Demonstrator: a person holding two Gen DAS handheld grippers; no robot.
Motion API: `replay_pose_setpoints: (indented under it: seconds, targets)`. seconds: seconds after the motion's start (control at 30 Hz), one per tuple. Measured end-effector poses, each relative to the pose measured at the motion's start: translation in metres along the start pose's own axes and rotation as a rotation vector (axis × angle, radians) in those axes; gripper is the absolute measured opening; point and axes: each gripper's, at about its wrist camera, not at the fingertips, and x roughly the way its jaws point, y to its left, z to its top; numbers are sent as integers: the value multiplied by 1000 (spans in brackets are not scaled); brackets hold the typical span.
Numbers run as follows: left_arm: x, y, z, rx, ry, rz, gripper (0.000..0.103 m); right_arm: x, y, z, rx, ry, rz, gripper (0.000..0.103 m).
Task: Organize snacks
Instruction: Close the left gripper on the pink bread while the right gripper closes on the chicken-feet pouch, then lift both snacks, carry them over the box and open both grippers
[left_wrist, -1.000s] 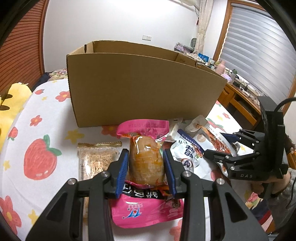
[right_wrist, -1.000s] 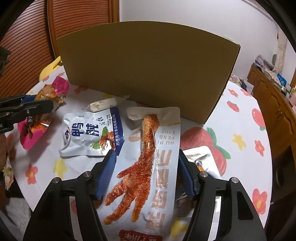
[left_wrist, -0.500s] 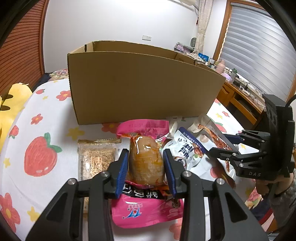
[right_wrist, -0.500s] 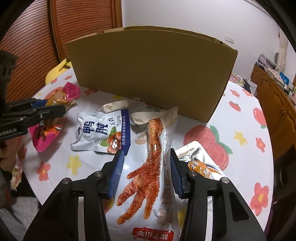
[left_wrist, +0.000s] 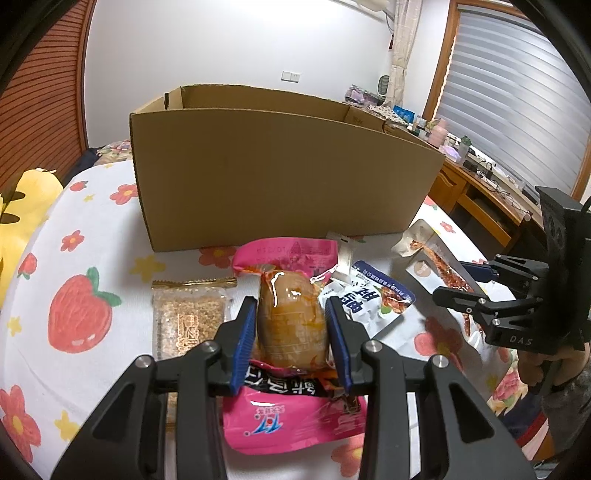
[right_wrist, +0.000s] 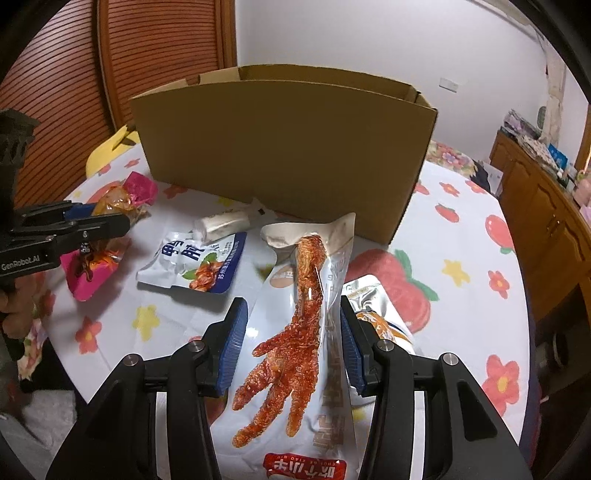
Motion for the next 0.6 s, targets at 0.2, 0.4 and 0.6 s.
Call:
replay_pose_setpoints:
  seconds: [0.2,0.4,0.6]
  targets:
    - [-2,-2,-1,6,-7,-4,36,-5,0,-1,-4,-7,-1,48]
    - [-8,-2,2,11,-18,-9,36,-14,3,1,-9,-30,8,48]
    - [-20,-4,18,32,-51,-13,36,-38,5,15,-19,-89,14,48]
